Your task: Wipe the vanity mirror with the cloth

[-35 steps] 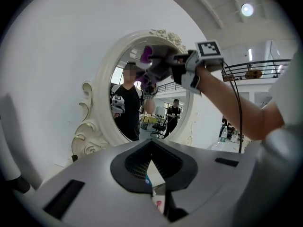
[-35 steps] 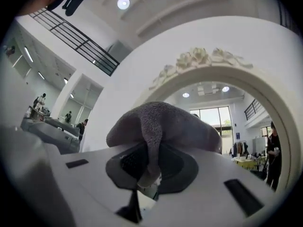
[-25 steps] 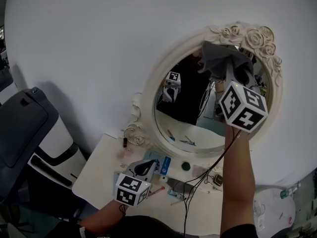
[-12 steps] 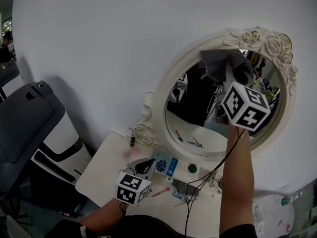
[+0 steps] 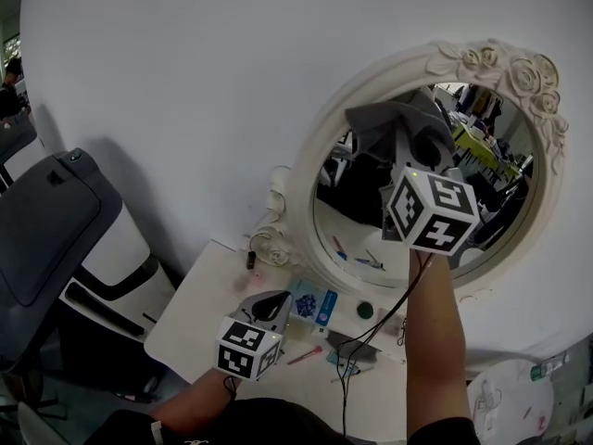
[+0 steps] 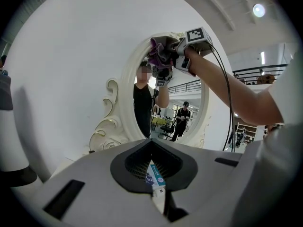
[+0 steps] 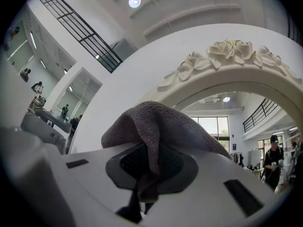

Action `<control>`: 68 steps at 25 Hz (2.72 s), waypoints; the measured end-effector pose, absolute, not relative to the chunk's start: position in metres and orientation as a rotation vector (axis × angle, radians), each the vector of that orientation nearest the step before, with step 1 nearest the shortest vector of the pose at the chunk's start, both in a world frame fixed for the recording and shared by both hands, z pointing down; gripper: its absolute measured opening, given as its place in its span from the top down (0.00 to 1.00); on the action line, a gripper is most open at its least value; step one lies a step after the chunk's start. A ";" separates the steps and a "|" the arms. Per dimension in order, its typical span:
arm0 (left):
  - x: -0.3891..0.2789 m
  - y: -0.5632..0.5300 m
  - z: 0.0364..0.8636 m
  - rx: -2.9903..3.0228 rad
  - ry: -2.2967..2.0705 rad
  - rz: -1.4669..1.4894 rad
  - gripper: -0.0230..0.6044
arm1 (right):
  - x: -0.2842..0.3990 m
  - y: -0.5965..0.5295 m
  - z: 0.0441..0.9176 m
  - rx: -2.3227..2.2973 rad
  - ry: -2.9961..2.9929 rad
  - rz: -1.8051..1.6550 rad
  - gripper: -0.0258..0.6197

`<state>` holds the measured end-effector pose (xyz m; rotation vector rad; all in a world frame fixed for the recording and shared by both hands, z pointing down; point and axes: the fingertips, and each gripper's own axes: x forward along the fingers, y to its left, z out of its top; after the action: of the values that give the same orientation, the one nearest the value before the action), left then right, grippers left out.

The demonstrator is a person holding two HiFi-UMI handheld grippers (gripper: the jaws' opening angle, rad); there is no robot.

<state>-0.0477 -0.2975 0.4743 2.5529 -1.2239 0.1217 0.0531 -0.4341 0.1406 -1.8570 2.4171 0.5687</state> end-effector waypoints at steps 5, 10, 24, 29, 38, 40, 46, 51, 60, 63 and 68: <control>-0.049 -0.297 0.475 2.547 -1.236 0.128 0.96 | 0.037 -0.441 0.187 -1.826 2.504 0.491 0.90; -0.048 -0.296 0.476 2.549 -1.235 0.137 0.96 | 0.019 -0.447 0.247 -1.815 2.608 0.384 0.90; -0.052 -0.291 0.479 2.526 -1.257 0.145 0.96 | 0.015 -0.452 0.460 -1.924 2.800 -0.112 0.90; -0.037 -0.286 0.479 2.546 -1.214 0.150 0.96 | 0.066 -0.440 0.531 -2.085 2.846 -0.318 0.90; 0.012 -0.269 0.482 2.610 -1.074 0.200 0.96 | 0.214 -0.397 0.581 -2.444 2.587 -0.638 0.89; 0.019 -0.266 0.482 2.616 -1.054 0.202 0.96 | 0.240 -0.389 0.571 -2.520 2.520 -0.625 0.89; 0.041 -0.258 0.488 2.609 -0.987 0.220 0.96 | 0.328 -0.353 0.498 -2.827 2.139 -0.254 0.89; 0.063 -0.255 0.480 2.634 -0.947 0.204 0.96 | 0.372 -0.333 0.407 -2.805 1.904 -0.033 0.89; 0.107 -0.256 0.465 2.686 -0.885 0.207 0.96 | 0.353 -0.292 0.366 -2.608 1.979 0.086 0.89; 0.124 -0.258 0.459 2.706 -0.874 0.199 0.96 | 0.339 -0.265 0.339 -2.488 1.990 0.195 0.89; 0.151 -0.252 0.453 2.724 -0.839 0.194 0.96 | 0.327 -0.210 0.321 -2.380 1.982 0.325 0.89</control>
<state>0.1510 -0.2520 0.4533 2.7238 -0.8388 0.1935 0.3269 -0.2102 0.3213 -2.3799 1.9825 0.3253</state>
